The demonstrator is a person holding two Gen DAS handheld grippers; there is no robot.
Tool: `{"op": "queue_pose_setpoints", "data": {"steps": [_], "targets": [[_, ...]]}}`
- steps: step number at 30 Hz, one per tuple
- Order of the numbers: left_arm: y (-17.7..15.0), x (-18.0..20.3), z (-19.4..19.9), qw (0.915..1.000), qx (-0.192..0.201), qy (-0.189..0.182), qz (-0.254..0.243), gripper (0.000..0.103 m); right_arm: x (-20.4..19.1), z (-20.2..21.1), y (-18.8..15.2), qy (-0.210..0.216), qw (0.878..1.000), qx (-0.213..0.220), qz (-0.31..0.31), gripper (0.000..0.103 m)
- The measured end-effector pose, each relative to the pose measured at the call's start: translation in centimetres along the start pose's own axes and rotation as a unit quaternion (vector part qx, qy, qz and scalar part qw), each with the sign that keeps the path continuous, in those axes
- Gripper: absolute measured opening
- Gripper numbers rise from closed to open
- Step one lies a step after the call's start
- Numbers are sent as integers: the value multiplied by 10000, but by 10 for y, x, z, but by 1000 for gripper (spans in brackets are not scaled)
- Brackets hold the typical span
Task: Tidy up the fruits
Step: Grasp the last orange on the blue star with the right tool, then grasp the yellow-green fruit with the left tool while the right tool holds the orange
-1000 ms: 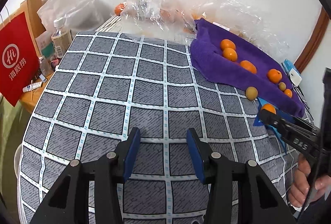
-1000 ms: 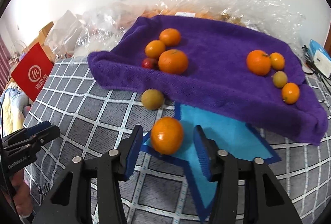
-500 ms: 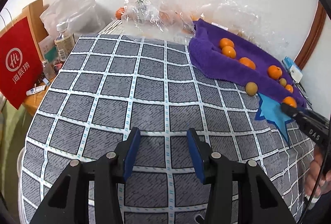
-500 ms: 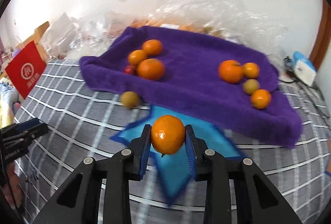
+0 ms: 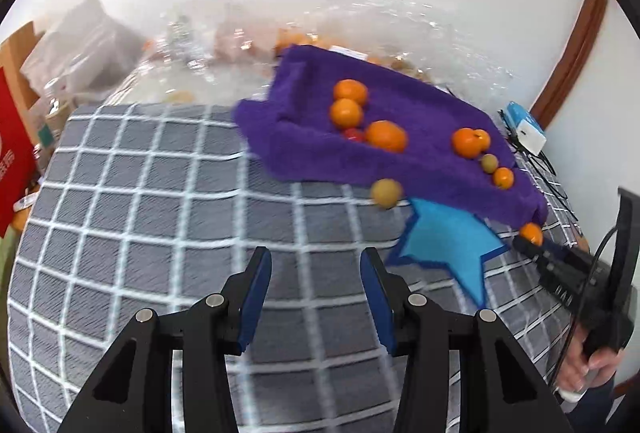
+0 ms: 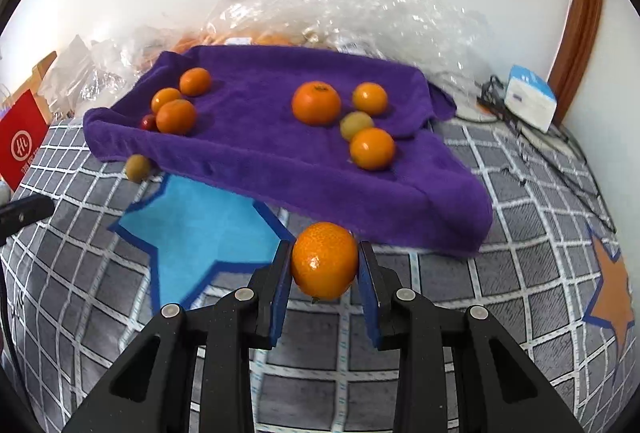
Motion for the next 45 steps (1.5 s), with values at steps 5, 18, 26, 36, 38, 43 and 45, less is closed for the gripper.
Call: {"op": "queue_pose_setpoints", "data": {"steps": [5, 18, 26, 36, 38, 43, 45], "targets": [[4, 24, -15, 9998, -152, -116, -28, 44, 7, -10, -14, 96, 9998, -127, -73, 32], [21, 52, -48, 9994, -253, -148, -169, 38, 19, -9, -13, 262, 9990, 33, -370, 32], [29, 55, -71, 9997, -215, -58, -91, 34, 14, -10, -14, 95, 9998, 32, -148, 32], [27, 52, -75, 9997, 112, -173, -94, 25, 15, -11, -13, 108, 9998, 25, -187, 32], [28, 52, -73, 9997, 128, -196, -105, 25, 15, -11, -13, 99, 9998, 33, -184, 32], [32, 47, -56, 9989, 453, -75, -95, 25, 16, -11, -13, 191, 9994, 52, -280, 32], [35, 47, -52, 9984, 547, -109, -69, 25, 15, -11, -13, 196, 9994, 58, -289, 32]]}}
Point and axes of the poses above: each gripper's, at about its wrist camera, not at the fingertips, and z roughly against the way its jaws point, x to its right, y to its top, the point moved 10 cm from there along -z, roughly the way its jaws point, and after that the axes turned 3 degrees about x, right-handed, at the moved point
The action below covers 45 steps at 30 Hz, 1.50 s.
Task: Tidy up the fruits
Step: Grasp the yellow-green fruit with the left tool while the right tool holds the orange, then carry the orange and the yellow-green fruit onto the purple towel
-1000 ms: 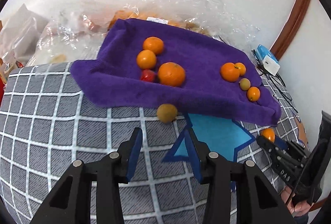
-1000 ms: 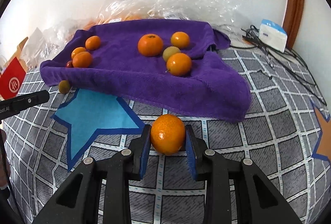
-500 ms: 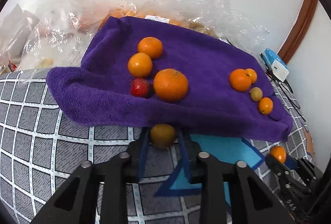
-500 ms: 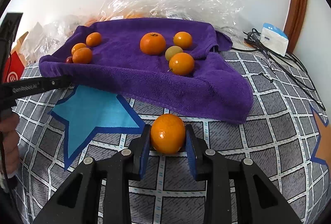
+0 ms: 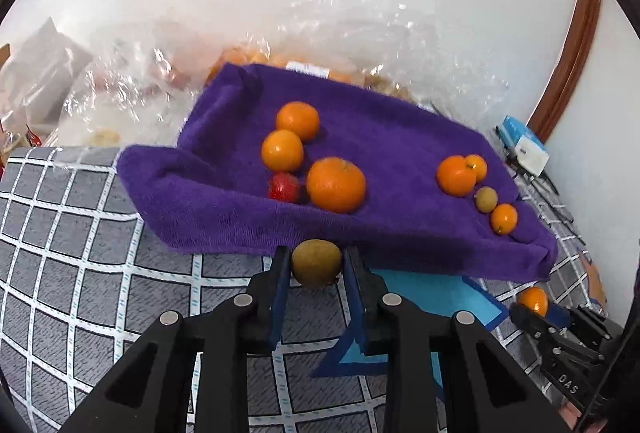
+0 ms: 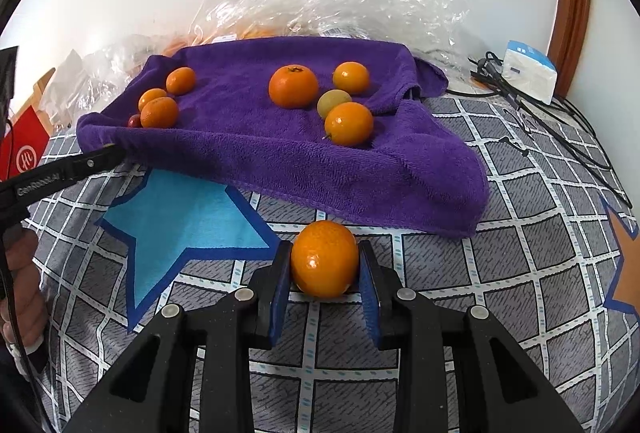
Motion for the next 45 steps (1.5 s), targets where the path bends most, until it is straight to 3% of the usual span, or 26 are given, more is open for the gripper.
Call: {"op": "queue_pose_setpoints", "data": {"steps": [8, 17, 24, 36, 45], "targets": [[15, -4, 21, 9985, 467, -124, 252, 25, 2, 2, 1, -11, 10000, 41, -8, 32], [30, -9, 40, 9950, 943, -83, 313, 25, 4, 11, 6, 387, 9986, 250, -249, 32], [38, -22, 46, 9930, 1071, -10, 497, 25, 0, 29, 14, 445, 9976, 370, -387, 32], [54, -43, 64, 9891, 1263, 296, 699, 25, -16, 65, 84, 359, 9947, 946, -169, 32], [95, -45, 76, 9883, 1378, 442, 483, 25, -27, 32, 130, 405, 9938, 1032, -65, 32]]}}
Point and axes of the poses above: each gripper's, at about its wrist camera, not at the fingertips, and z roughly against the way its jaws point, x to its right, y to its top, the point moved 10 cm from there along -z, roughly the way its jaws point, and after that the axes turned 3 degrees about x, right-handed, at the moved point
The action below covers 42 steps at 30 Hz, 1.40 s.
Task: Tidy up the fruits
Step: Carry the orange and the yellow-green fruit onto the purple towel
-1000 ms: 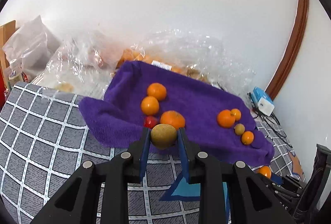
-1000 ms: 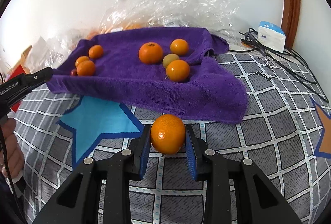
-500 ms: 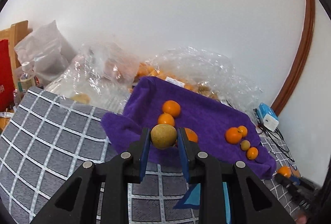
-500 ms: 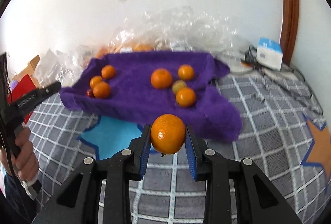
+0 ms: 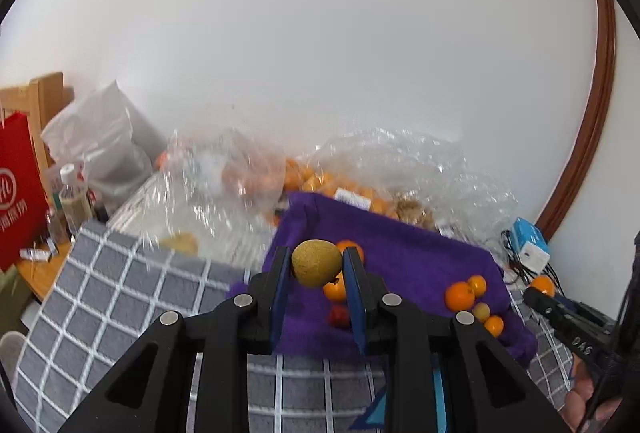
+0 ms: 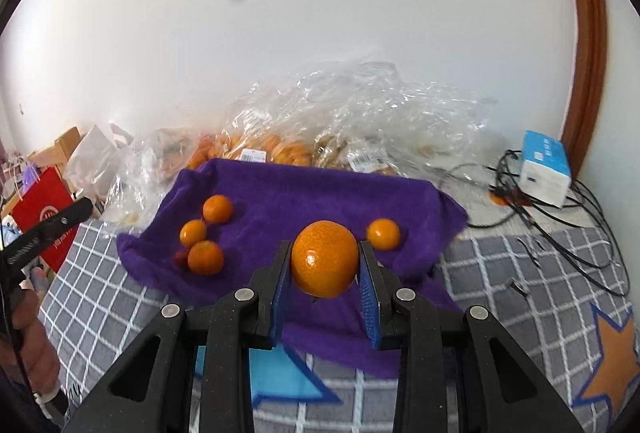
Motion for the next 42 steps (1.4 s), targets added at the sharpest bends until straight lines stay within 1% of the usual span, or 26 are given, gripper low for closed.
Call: {"op": "queue_pose_setpoints", "data": {"steps": [4, 7, 10, 13, 14, 16, 20, 22, 30, 32, 37, 40, 42], "targets": [[18, 2, -16, 10000, 30, 41, 32, 25, -3, -22, 12, -101, 9999, -8, 53, 32], [20, 5, -29, 10000, 10, 68, 50, 25, -3, -35, 10, -100, 9999, -65, 58, 32], [10, 6, -50, 9999, -99, 131, 18, 25, -1, -46, -1, -7, 9998, -200, -3, 32], [-4, 4, -65, 9997, -211, 140, 55, 25, 3, -55, -15, -30, 9991, -419, -28, 32], [-11, 1, -71, 9995, -272, 119, 144, 25, 4, -57, -19, 24, 9989, -458, -55, 32], [-19, 0, -79, 9988, -448, 159, 130, 25, 7, -59, -26, 81, 9985, -519, -151, 32], [-25, 0, -81, 9988, -420, 253, -73, 25, 12, -65, -33, 30, 9979, -608, -209, 32], [-27, 0, -84, 9985, -504, 204, -29, 25, 13, -70, -37, 46, 9972, -698, -245, 32], [-37, -3, -92, 9962, -815, 300, -84, 25, 8, -81, -49, 49, 9957, -912, -139, 32], [-40, -4, -93, 9950, -910, 399, -73, 25, 9, -83, -51, 28, 9953, -958, -156, 32], [-45, -4, -96, 9941, -942, 508, -152, 25, 8, -84, -53, 16, 9951, -971, -158, 32], [-50, -6, -99, 9931, -1048, 521, -108, 25, 7, -85, -55, -8, 9948, -1004, -149, 32], [-50, -6, -99, 9931, -1046, 514, -104, 25, 7, -86, -56, -27, 9946, -1027, -133, 32]]}}
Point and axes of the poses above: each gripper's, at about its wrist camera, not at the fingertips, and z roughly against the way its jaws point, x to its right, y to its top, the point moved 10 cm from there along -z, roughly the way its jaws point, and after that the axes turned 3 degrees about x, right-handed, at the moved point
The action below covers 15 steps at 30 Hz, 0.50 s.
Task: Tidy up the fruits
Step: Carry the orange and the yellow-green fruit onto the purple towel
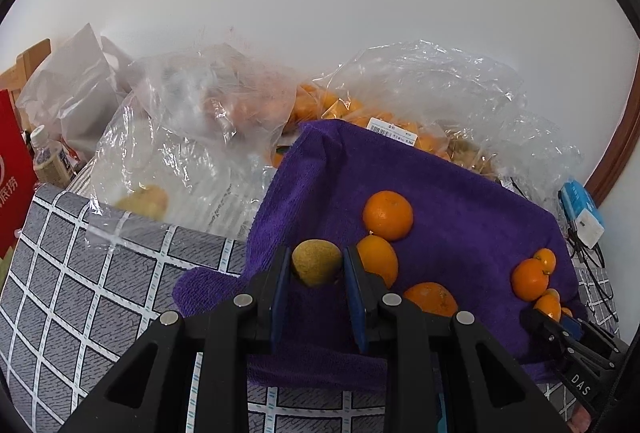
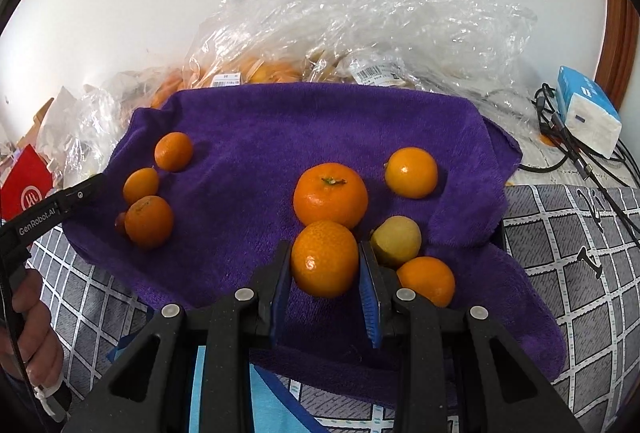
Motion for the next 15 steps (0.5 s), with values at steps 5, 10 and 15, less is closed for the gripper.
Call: {"op": "queue_pose_setpoints", "data": {"steps": [5, 10, 15], "targets": [[-2, 1, -1, 10000, -48, 25, -62, 25, 0, -4, -2, -94, 9999, -73, 24, 32], [-4, 3, -2, 9998, -80, 76, -161, 25, 0, -7, -4, -164, 9998, -117, 52, 32], [-5, 6, -4, 9995, -110, 129, -255, 26, 1, -6, -4, -182, 9998, -114, 53, 34]]}}
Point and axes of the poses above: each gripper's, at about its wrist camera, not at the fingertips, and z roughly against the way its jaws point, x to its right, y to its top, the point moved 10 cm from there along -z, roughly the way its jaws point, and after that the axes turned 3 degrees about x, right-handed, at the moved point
